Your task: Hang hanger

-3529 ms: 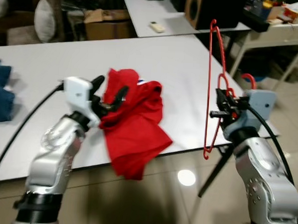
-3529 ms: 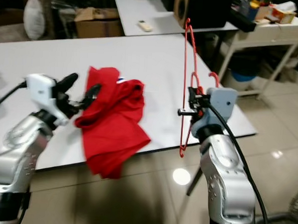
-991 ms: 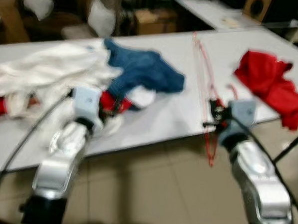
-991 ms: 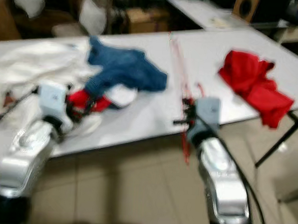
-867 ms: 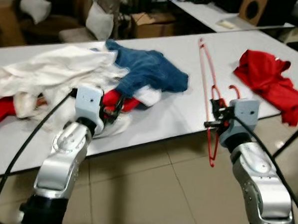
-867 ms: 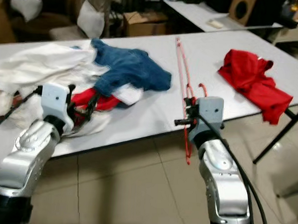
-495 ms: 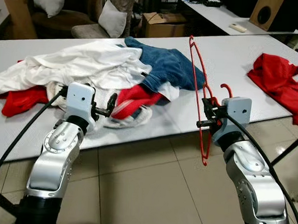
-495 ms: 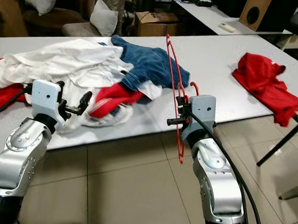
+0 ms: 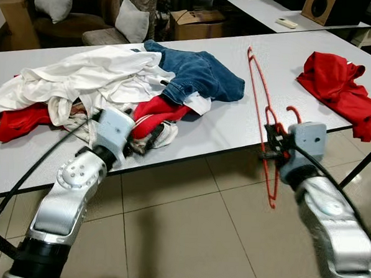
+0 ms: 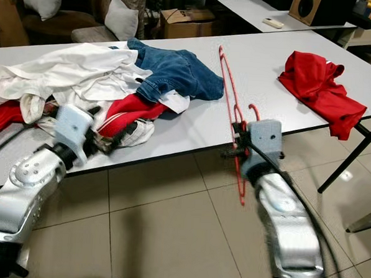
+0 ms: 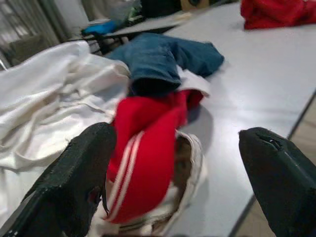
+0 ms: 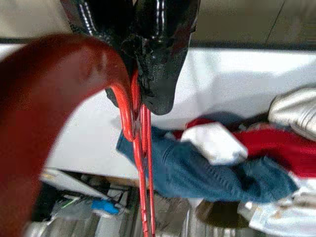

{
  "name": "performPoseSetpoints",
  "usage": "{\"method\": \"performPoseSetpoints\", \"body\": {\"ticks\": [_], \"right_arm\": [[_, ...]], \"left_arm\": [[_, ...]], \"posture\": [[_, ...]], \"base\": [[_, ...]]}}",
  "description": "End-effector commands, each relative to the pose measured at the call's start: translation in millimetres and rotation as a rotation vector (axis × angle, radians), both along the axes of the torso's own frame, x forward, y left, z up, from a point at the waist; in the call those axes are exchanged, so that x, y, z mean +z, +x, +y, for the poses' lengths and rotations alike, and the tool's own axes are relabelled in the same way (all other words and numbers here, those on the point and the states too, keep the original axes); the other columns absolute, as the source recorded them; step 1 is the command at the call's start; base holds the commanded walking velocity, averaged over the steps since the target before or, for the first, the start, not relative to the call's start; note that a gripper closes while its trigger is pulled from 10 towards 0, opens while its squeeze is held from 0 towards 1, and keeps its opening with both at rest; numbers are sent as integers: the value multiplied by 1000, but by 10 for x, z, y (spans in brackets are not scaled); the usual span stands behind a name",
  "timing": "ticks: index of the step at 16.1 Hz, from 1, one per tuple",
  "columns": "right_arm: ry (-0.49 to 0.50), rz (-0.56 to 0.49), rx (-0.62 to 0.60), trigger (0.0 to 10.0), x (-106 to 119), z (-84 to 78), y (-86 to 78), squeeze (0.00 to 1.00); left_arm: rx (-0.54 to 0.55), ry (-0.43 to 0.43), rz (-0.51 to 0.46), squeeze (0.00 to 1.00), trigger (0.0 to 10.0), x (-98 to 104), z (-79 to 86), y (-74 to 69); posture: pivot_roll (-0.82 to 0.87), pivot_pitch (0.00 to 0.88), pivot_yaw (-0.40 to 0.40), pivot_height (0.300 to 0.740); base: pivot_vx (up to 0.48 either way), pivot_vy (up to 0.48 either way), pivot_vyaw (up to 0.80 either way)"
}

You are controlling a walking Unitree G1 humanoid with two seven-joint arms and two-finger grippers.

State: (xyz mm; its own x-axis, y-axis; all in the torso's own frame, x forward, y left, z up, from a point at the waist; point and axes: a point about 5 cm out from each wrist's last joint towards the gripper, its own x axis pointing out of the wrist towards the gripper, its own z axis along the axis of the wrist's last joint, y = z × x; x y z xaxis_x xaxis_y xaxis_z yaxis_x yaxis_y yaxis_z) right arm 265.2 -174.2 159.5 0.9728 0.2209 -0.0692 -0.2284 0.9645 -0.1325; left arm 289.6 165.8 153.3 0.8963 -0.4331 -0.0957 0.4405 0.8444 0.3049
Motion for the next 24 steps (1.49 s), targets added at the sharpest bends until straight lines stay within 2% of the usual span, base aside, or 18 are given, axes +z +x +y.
{"method": "performPoseSetpoints", "body": {"ticks": [1, 3, 4, 6, 7, 8, 9, 12, 15, 16, 20, 21, 22, 24], "right_arm": [[-16, 33, 95, 10000, -18, 9, -72, 0], [-35, 58, 123, 10000, -54, -24, -112, 0], [-61, 86, 106, 10000, -107, -128, -138, 0], [-79, 95, 80, 10000, -125, -197, -139, 0], [-79, 99, 71, 10000, -134, -206, -153, 0], [-78, 102, 74, 10000, -140, -200, -163, 0], [-77, 112, 86, 10000, -162, -173, -199, 0], [-78, 123, 122, 10000, -192, -125, -283, 0], [-88, 124, 119, 10000, -193, -151, -313, 0], [-88, 119, 115, 10000, -185, -158, -310, 0], [-93, 112, 143, 10000, -173, -115, -323, 0], [-95, 110, 150, 10000, -171, -98, -325, 0], [-96, 109, 156, 10000, -167, -88, -328, 0], [-96, 111, 173, 10000, -167, -73, -346, 0]], "left_arm": [[-6, 48, 5, 0, 10000, -31, 8, 20], [-17, 58, 15, 0, 10000, -49, -6, 26], [-58, 89, 43, 0, 10000, -107, -85, 28], [-75, 143, 48, 0, 10000, -164, -141, 57], [-11, 156, 20, 0, 7333, -172, -152, 168], [4, 160, 14, 0, 5725, -174, -148, 193], [41, 191, 4, 0, 0, -194, -117, 245], [102, 245, 1, 0, 0, -243, -46, 335], [96, 290, -7, 0, 0, -275, -64, 367], [135, 315, -32, 0, 0, -271, -40, 401], [178, 326, -59, 0, 0, -261, -10, 479], [211, 353, -90, 0, 1843, -245, 14, 527], [236, 365, -110, 0, 2275, -218, 33, 550], [279, 388, -145, 0, 4471, -154, 86, 592]], "posture": [[-156, 0, 25, 740], [-158, 0, 23, 740], [-161, 0, 17, 740], [-167, 0, 17, 740], [-177, 0, 21, 740], [-182, 0, 23, 740], [-190, 0, 29, 740], [-207, 0, 43, 740], [-215, 0, 48, 740], [-216, 0, 48, 740], [-220, 0, 47, 740], [-224, 0, 50, 740], [-225, 0, 50, 740], [-226, 0, 54, 740]], "base": [[0, 0, 0], [0, 0, 0], [0, 0, 0], [0, 0, 0], [0, 0, 0], [0, 0, 0], [0, 0, 0], [0, 0, 0], [0, 0, 0], [0, 0, 0], [0, 0, 0], [0, 0, 0], [0, 0, 0], [0, 0, 0]]}}
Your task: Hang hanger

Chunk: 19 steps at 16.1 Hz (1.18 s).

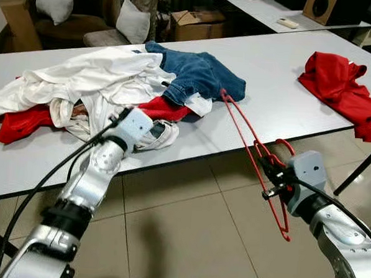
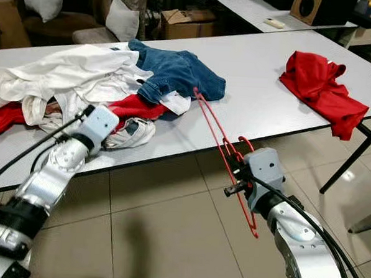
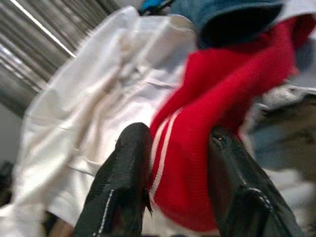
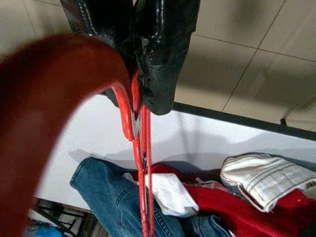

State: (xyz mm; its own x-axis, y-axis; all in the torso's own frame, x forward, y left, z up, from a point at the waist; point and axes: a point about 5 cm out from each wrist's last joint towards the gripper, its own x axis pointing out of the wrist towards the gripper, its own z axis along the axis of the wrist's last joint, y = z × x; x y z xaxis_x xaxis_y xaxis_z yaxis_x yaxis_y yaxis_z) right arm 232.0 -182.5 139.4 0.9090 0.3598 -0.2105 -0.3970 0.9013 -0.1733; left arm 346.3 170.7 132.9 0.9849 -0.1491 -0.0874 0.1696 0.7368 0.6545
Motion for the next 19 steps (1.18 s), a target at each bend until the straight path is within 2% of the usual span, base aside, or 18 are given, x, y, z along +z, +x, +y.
{"method": "performPoseSetpoints", "body": {"ticks": [1, 4, 5, 6, 7, 9, 10, 11, 12, 13, 14, 15, 16, 19], "right_arm": [[-10, -11, 21, 10000, 32, 11, -22, 0], [-14, -5, 32, 10000, 16, 13, -35, 0], [-14, -3, 35, 10000, 10, 20, -38, 0], [-13, -1, 40, 10000, 5, 29, -40, 0], [-12, 0, 42, 10000, 4, 35, -39, 0], [-3, -1, 38, 10000, 4, 46, -33, 0], [2, -2, 35, 10000, 5, 49, -32, 0], [3, -4, 34, 10000, 8, 56, -31, 0], [8, -7, 34, 10000, 15, 70, -26, 0], [9, -8, 34, 10000, 18, 73, -23, 0], [10, -8, 35, 10000, 18, 74, -20, 0], [13, -8, 38, 10000, 17, 81, -11, 0], [14, -7, 41, 10000, 17, 85, -3, 0], [13, -9, 45, 10000, 25, 87, 21, 0]], "left_arm": [[33, 21, -38, 0, 10000, 78, 63, 43], [-4, 9, -56, 0, 10000, 112, 46, 51], [-17, -13, -45, 0, 10000, 85, 31, 44], [-21, -75, -24, 0, 10000, 50, 23, 39], [-22, -175, 12, 0, 10000, 12, 6, 30], [-84, -471, 111, 0, 10000, -66, -88, -55], [-117, -517, 129, 0, 5412, -78, -116, -96], [-142, -544, 134, 0, 0, -96, -124, -160], [-153, -534, 146, 0, 0, -134, -106, -231], [-147, -516, 149, 0, 1451, -155, -89, -253], [-135, -496, 142, 0, 10000, -164, -72, -259], [-129, -413, 112, 0, 10000, -171, -37, -281], [-130, -366, 83, 0, 10000, -151, -20, -298], [-168, -318, 38, 0, 10000, -92, -38, -338]], "posture": [[-226, 0, 54, 740], [-226, 0, 61, 740], [-226, 0, 62, 740], [-225, 0, 61, 740], [-224, 0, 61, 740], [-224, 0, 61, 740], [-224, 0, 59, 740], [-225, 0, 58, 740], [-223, 0, 56, 740], [-218, 0, 46, 740], [-218, 0, 46, 740], [-213, 0, 39, 740], [-210, 0, 33, 740], [-210, 0, 30, 740]], "base": [[0, 0, 0], [0, 0, 0], [0, 0, 0], [0, 0, 0], [0, 0, 0], [0, 0, 0], [0, 0, 0], [0, 0, 0], [0, 0, 0], [0, 0, 0], [0, 0, 0], [0, 0, 0], [0, 0, 0], [0, 0, 0]]}}
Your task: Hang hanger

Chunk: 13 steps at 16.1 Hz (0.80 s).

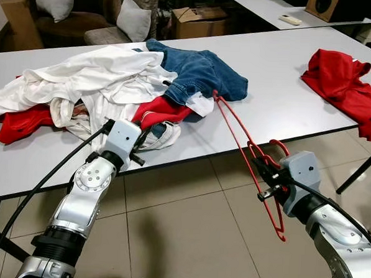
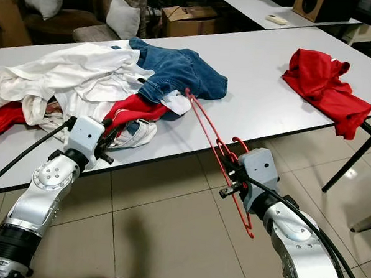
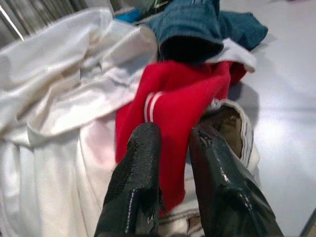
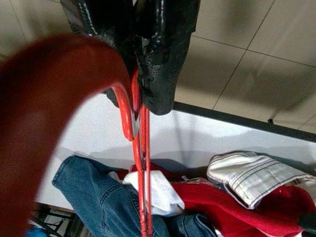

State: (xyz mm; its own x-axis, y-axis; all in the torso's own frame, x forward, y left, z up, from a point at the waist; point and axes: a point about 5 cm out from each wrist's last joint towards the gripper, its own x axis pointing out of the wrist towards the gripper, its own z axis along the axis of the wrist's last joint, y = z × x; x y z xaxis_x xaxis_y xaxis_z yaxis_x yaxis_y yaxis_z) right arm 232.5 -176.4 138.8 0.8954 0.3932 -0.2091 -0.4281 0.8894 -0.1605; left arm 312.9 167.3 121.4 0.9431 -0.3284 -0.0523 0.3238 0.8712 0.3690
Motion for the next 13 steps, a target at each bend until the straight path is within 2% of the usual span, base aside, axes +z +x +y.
{"method": "performPoseSetpoints", "body": {"ticks": [1, 3, 4, 5, 6, 8, 9, 10, 11, 12, 13], "right_arm": [[1, -13, 11, 10000, 32, 27, 20, 0], [-1, -17, 11, 10000, 41, 21, 20, 0], [-2, -17, 9, 10000, 41, 15, 19, 0], [-3, -18, 9, 10000, 43, 12, 20, 0], [-3, -19, 11, 10000, 46, 12, 22, 0], [-4, -22, 13, 10000, 48, 11, 28, 0], [-5, -23, 16, 10000, 51, 11, 30, 0], [-5, -25, 18, 10000, 54, 12, 32, 0], [-4, -26, 22, 10000, 58, 16, 37, 0], [-4, -28, 37, 10000, 67, 28, 42, 0], [-4, -27, 42, 10000, 68, 31, 41, 0]], "left_arm": [[-11, 34, -8, 0, 10000, 13, -10, -3], [-4, 64, 2, 0, 10000, -23, -25, 18], [7, 67, 18, 0, 6941, -45, -23, 32], [34, 83, 24, 0, 2784, -60, 0, 50], [78, 103, 32, 0, 0, -73, 52, 83], [140, 133, 47, 0, 0, -86, 136, 131], [144, 167, 41, 0, 2627, -79, 153, 149], [148, 200, 30, 0, 4431, -70, 164, 162], [148, 220, 28, 0, 4392, -71, 166, 174], [139, 244, 22, 0, 0, -58, 161, 209], [138, 236, 18, 0, 0, -49, 157, 220]], "posture": [[-211, 0, 30, 740], [-217, 0, 34, 740], [-219, 0, 35, 740], [-219, 0, 35, 740], [-219, 0, 36, 740], [-219, 0, 36, 740], [-217, 0, 35, 740], [-217, 0, 35, 740], [-217, 0, 34, 740], [-219, 0, 34, 740], [-219, 0, 34, 740]], "base": [[0, 0, 0], [0, 0, 0], [0, 0, 0], [0, 0, 0], [0, 0, 0], [0, 0, 0], [0, 0, 0], [0, 0, 0], [0, 0, 0], [0, 0, 0], [0, 0, 0]]}}
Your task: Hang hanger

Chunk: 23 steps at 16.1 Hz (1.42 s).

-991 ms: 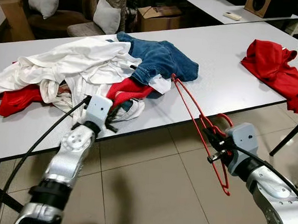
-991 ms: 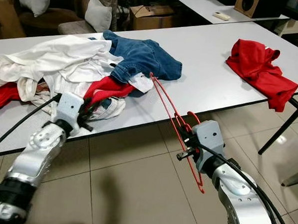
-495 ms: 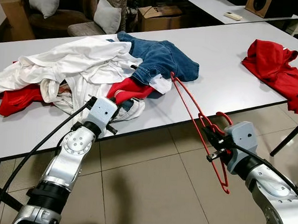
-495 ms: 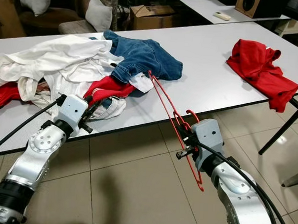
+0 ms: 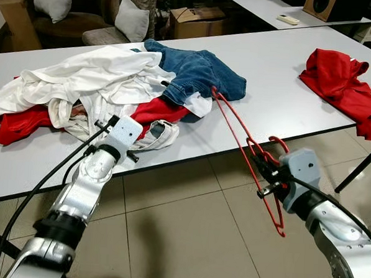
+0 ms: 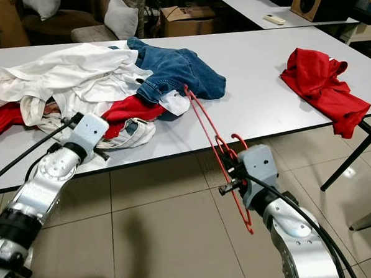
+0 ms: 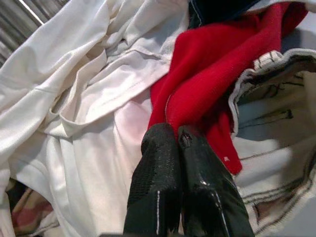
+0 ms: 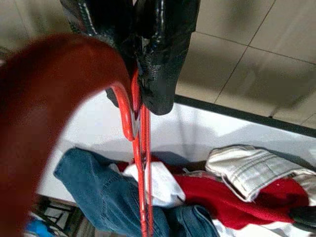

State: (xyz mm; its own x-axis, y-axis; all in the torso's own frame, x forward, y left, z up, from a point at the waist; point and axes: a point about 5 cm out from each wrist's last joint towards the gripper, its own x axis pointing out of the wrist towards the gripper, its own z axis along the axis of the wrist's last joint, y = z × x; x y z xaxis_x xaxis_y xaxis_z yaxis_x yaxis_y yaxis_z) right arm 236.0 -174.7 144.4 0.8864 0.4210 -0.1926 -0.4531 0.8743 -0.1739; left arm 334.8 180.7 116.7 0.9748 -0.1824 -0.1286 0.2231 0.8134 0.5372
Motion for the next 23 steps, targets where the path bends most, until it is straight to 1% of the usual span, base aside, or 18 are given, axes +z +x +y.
{"method": "performPoseSetpoints", "body": {"ticks": [1, 2, 3, 4, 5, 6, 7, 9, 10, 11, 12, 14, 15, 17, 18, 20, 22, 23], "right_arm": [[1, -4, 28, 10000, 13, 24, 1, 0], [3, 5, 61, 10000, 13, 41, -15, 0], [3, 20, 113, 10000, 14, 70, -44, 0], [8, 33, 154, 10000, 17, 94, -63, 0], [9, 33, 154, 10000, 20, 96, -60, 0], [15, 31, 158, 10000, 24, 107, -46, 0], [17, 26, 161, 10000, 31, 137, 4, 0], [25, 2, 138, 10000, 59, 158, 100, 0], [35, -12, 128, 10000, 83, 161, 140, 0], [53, -36, 109, 10000, 125, 166, 202, 0], [68, -48, 106, 10000, 148, 174, 229, 0], [75, -37, 119, 10000, 115, 202, 256, 0], [75, -20, 124, 10000, 91, 210, 284, 0], [70, 51, 140, 10000, -7, 222, 369, 0], [73, 61, 137, 10000, -22, 221, 397, 0], [109, 115, 99, 10000, -76, 196, 539, 0], [117, 158, 104, 10000, -111, 187, 650, 0], [121, 159, 128, 10000, -99, 201, 651, 0]], "left_arm": [[0, -22, -5, 0, 0, 43, 5, 33], [-2, -132, -10, 0, 0, 141, -29, 86], [-16, -284, -39, 0, 0, 342, -74, 167], [-87, -368, -123, 0, 0, 720, -138, 271], [-103, -385, -140, 0, 0, 807, -151, 289], [-135, -421, -183, 0, 0, 989, -174, 328], [-204, -429, -266, 0, 0, 1365, -216, 397], [-285, -403, -371, 0, 0, 1813, -271, 435], [-312, -386, -404, 0, 0, 1957, -287, 433], [-346, -333, -428, 0, 0, 2102, -301, 425], [-359, -266, -421, 0, 0, 2131, -303, 423], [-395, -173, -339, 0, 0, 1981, -341, 400], [-418, -153, -315, 0, 0, 1930, -363, 387], [-454, -150, -277, 0, 0, 1855, -402, 351], [-460, -146, -271, 0, 0, 1845, -405, 342], [-469, -123, -259, 0, 0, 1810, -392, 299], [-438, -128, -267, 0, 0, 1810, -338, 280], [-429, -126, -269, 0, 0, 1809, -319, 280]], "posture": [[-218, 0, 34, 740], [-215, 0, 33, 740], [-212, 0, 34, 740], [-210, 0, 36, 740], [-208, 0, 38, 740], [-205, 0, 38, 740], [-195, 0, 41, 740], [-179, 0, 49, 740], [-171, 0, 54, 740], [-164, 0, 62, 740], [-157, 0, 77, 740], [-150, 0, 81, 740], [-146, 0, 80, 740], [-133, 0, 63, 740], [-133, 0, 63, 740], [-126, 0, 49, 740], [-107, 0, 27, 740], [-107, 0, 26, 740]], "base": [[0, 0, 0], [0, 0, 0], [0, 0, 0], [0, 0, 0], [0, 0, 0], [0, 0, 0], [0, 0, 0], [0, 0, 0], [0, 0, 0], [0, 0, 0], [0, 0, 0], [0, 0, 0], [0, 0, 0], [0, 0, 0], [0, 0, 0], [0, 0, 0], [0, 0, 0], [0, 0, 0]]}}
